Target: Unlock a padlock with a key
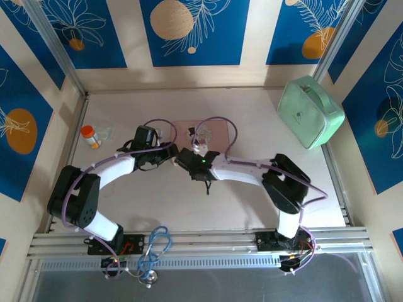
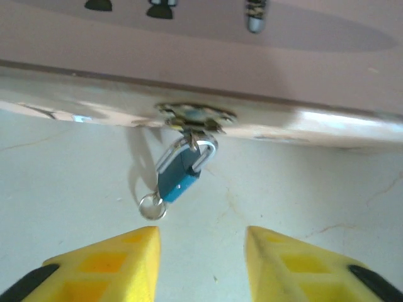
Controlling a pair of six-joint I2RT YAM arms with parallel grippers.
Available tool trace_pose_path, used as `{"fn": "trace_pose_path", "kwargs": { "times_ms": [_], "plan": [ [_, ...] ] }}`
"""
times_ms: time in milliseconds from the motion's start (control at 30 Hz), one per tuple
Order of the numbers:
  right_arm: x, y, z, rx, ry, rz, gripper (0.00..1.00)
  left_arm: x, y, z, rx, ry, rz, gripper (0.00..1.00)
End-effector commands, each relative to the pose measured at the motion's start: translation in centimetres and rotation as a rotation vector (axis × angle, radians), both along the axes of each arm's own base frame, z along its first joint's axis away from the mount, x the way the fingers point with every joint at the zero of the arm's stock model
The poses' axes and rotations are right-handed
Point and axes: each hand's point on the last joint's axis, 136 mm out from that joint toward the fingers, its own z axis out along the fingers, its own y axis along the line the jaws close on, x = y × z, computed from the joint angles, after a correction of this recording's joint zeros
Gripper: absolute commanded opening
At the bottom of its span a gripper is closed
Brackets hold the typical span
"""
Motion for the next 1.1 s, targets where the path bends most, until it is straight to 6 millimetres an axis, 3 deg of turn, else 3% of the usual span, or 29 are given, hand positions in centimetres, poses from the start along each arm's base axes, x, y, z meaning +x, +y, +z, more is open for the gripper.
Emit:
{"fn": "trace_pose_path", "kwargs": {
  "times_ms": [0,133,233,567,1067],
  "plan": [
    [0.5,1.6,1.5,0.169,-0.043,0.032,0.32,-1.1,-0.2,-0.3,0.006,0.046,-0.025,0.46],
    [1.0,0.5,0.1,0.182,0.007,-0.007,0.19,-1.0,-0.2,-0.2,0.008,0.043,-0.024,0.45],
    [1.4,0.4,-0.8,0.181,0.032,-0.014,0.15,-1.0,-0.2,-0.1,0.005,0.044,-0.025,0.45],
    [2.1,1.1,-2.0,0.148,0.062,-0.007,0.12,-1.0,-0.2,-0.3,0.007,0.047,-0.028,0.44],
    [2.7,2.7,-2.1,0.116,0.067,0.031,0.11,-1.0,-0.3,-0.1,0.009,0.049,-0.037,0.43]
  ]
}}
